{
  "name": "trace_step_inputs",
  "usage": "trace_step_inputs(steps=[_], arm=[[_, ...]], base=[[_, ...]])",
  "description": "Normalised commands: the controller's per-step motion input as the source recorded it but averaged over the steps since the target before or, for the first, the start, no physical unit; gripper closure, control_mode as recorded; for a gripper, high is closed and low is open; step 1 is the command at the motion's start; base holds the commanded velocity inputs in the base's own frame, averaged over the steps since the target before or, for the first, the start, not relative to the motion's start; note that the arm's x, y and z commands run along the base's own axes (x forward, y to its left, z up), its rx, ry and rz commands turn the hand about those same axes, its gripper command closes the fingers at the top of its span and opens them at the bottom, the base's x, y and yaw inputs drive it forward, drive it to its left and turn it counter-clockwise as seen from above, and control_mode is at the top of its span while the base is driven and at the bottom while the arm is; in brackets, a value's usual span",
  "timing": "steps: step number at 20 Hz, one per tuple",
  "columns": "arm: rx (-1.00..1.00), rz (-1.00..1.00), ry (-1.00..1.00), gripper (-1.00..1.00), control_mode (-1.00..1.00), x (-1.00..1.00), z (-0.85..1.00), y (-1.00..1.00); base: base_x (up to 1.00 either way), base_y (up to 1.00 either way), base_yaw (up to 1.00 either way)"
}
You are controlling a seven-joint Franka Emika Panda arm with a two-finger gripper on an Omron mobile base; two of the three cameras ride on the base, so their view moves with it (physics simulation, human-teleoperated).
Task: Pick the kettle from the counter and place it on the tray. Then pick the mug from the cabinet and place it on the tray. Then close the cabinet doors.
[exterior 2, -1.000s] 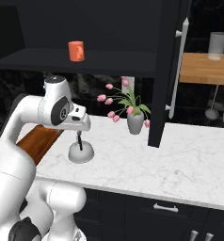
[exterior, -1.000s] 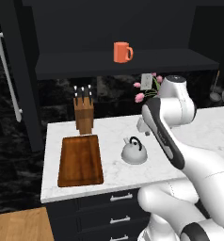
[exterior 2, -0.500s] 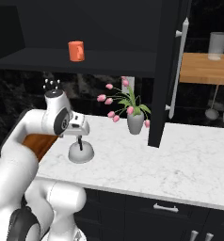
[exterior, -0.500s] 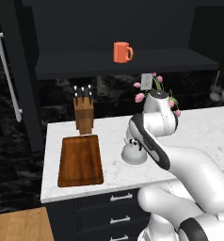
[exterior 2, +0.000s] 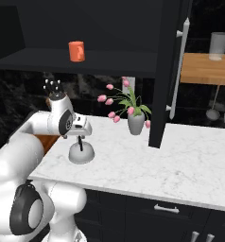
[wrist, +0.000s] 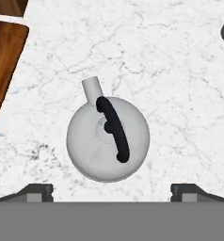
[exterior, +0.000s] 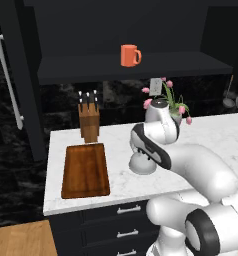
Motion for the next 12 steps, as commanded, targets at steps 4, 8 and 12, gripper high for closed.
trace_step_inputs(steps=[4,8,12], arm=[[-0.03,0.01,0.06,-1.0,-1.0,0.15,-0.18,0.0],[-0.01,0.0,0.03,-1.0,-1.0,0.18,-0.25,0.0],[-0.01,0.01,0.0,-1.0,-1.0,0.17,-0.2,0.0]], base=[[0.0,0.0,0.0],[0.0,0.0,0.0],[0.0,0.0,0.0]])
